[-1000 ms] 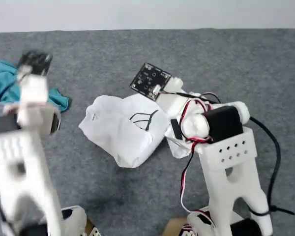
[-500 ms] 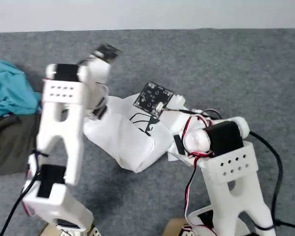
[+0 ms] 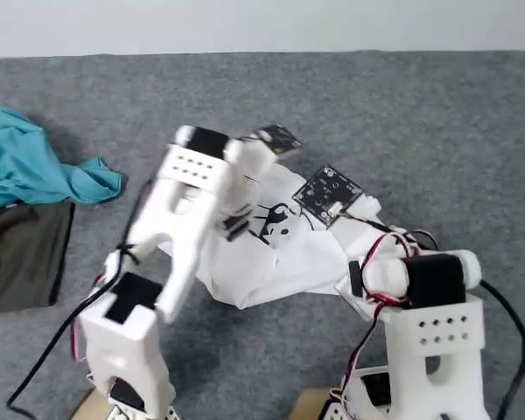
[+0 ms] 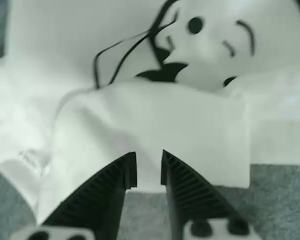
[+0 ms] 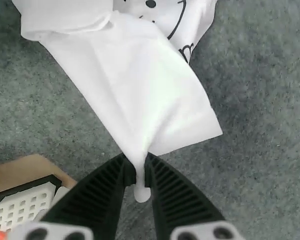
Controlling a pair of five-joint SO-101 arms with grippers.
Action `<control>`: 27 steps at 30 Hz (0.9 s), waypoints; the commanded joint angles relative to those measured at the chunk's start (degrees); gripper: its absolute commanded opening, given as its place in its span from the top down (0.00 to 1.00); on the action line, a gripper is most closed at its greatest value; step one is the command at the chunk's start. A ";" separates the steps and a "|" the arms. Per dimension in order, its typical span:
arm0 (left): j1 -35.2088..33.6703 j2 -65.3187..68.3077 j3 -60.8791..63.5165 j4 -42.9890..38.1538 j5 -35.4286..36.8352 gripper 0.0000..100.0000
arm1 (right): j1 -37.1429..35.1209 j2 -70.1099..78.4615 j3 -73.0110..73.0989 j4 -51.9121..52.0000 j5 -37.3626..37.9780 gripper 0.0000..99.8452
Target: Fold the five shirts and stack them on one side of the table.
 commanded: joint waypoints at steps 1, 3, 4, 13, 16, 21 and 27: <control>2.81 1.49 -2.42 -3.16 -0.70 0.87 | 0.75 -2.42 1.14 1.19 0.18 0.99; 3.69 2.90 -2.42 -4.75 -0.70 0.85 | 0.75 -3.21 2.46 1.19 0.18 0.99; 4.04 3.43 -2.42 -5.45 -0.70 0.84 | 0.75 -3.74 2.99 1.19 0.18 0.99; 5.54 5.27 -3.12 -7.74 -0.79 0.78 | 0.75 -5.05 5.01 1.19 0.18 0.99; 6.24 5.36 -4.88 -6.33 -0.70 0.77 | 0.75 -5.05 5.01 1.19 0.18 0.99; 9.23 5.45 -8.75 -1.67 -0.70 0.76 | 0.75 -5.05 5.01 1.19 0.18 0.99; 10.37 5.54 -10.24 0.18 -0.70 0.76 | 0.75 -5.05 4.92 1.19 0.18 0.99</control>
